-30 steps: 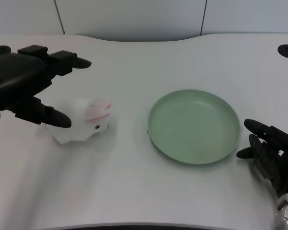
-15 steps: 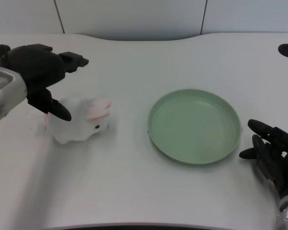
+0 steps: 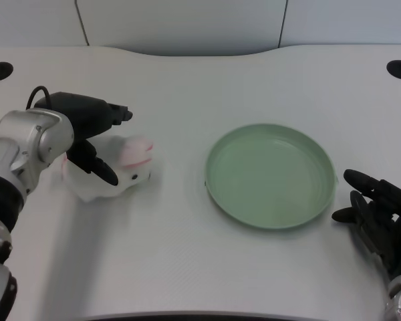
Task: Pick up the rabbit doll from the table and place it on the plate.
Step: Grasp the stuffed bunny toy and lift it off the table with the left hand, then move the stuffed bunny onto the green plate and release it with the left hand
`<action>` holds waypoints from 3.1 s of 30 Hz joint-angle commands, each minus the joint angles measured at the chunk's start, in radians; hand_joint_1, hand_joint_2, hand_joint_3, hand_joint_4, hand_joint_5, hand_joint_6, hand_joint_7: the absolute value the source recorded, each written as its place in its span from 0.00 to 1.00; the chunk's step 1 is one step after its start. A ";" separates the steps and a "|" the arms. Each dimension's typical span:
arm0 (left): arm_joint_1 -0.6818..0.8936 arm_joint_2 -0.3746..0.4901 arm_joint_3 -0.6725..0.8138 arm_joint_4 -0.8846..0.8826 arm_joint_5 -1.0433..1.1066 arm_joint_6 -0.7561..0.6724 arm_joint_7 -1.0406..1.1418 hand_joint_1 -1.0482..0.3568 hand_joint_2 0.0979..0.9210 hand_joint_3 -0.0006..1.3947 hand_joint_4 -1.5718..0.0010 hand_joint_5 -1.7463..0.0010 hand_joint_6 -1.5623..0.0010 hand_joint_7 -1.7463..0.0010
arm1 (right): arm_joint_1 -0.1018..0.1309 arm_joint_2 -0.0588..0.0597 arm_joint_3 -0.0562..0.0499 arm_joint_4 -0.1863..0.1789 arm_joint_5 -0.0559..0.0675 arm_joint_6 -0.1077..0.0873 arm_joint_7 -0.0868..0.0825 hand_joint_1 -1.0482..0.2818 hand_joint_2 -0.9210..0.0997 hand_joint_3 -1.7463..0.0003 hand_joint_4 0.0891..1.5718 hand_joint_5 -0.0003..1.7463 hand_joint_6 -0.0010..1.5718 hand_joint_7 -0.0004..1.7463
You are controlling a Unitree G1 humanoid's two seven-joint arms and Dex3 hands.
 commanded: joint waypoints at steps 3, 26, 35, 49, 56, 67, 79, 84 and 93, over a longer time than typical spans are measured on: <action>-0.043 -0.044 -0.055 0.113 0.027 0.008 0.072 0.00 1.00 0.05 0.99 0.85 0.89 0.98 | 0.019 -0.006 -0.011 -0.018 0.020 0.003 -0.002 0.51 0.00 0.83 0.48 0.61 0.63 0.03; -0.023 -0.110 -0.254 0.302 0.142 0.045 0.388 0.24 0.78 0.00 0.98 0.53 0.79 0.85 | 0.049 -0.005 -0.016 -0.045 0.038 -0.019 0.028 0.50 0.00 0.82 0.48 0.65 0.61 0.02; -0.018 -0.072 -0.247 0.310 0.134 -0.065 0.563 0.52 0.94 0.01 0.64 0.21 0.59 0.61 | 0.048 -0.008 -0.010 -0.045 0.030 -0.009 0.012 0.49 0.00 0.82 0.48 0.67 0.61 0.02; -0.021 -0.071 -0.140 0.305 0.019 -0.106 0.529 0.49 0.95 0.01 0.50 0.32 0.34 0.78 | 0.041 -0.012 0.007 -0.040 0.010 -0.015 -0.022 0.49 0.00 0.82 0.47 0.67 0.62 0.03; -0.037 -0.066 -0.041 0.270 -0.082 -0.175 0.505 0.61 0.99 0.08 0.51 0.03 0.54 0.05 | 0.038 -0.007 0.005 -0.038 0.013 -0.020 -0.011 0.51 0.00 0.81 0.47 0.65 0.63 0.04; -0.156 -0.126 0.040 0.180 -0.166 -0.185 0.365 0.65 0.45 0.71 0.49 0.00 0.59 0.00 | 0.025 -0.004 -0.002 -0.026 0.025 -0.006 0.016 0.53 0.00 0.82 0.48 0.63 0.63 0.04; -0.261 -0.319 -0.041 0.204 -0.110 -0.145 0.344 0.61 0.54 0.56 0.43 0.00 0.55 0.00 | 0.012 0.007 0.015 -0.009 -0.008 -0.024 -0.012 0.51 0.00 0.82 0.51 0.61 0.64 0.05; -0.264 -0.397 -0.072 0.223 -0.096 -0.141 0.343 0.60 0.41 0.67 0.40 0.00 0.53 0.00 | 0.013 0.012 0.016 -0.005 -0.015 -0.016 -0.015 0.50 0.00 0.82 0.50 0.60 0.62 0.04; -0.249 -0.505 -0.114 0.265 -0.072 -0.081 0.347 0.56 0.54 0.48 0.45 0.00 0.55 0.00 | 0.016 0.007 0.032 -0.004 -0.047 -0.027 -0.059 0.52 0.00 0.80 0.49 0.60 0.60 0.03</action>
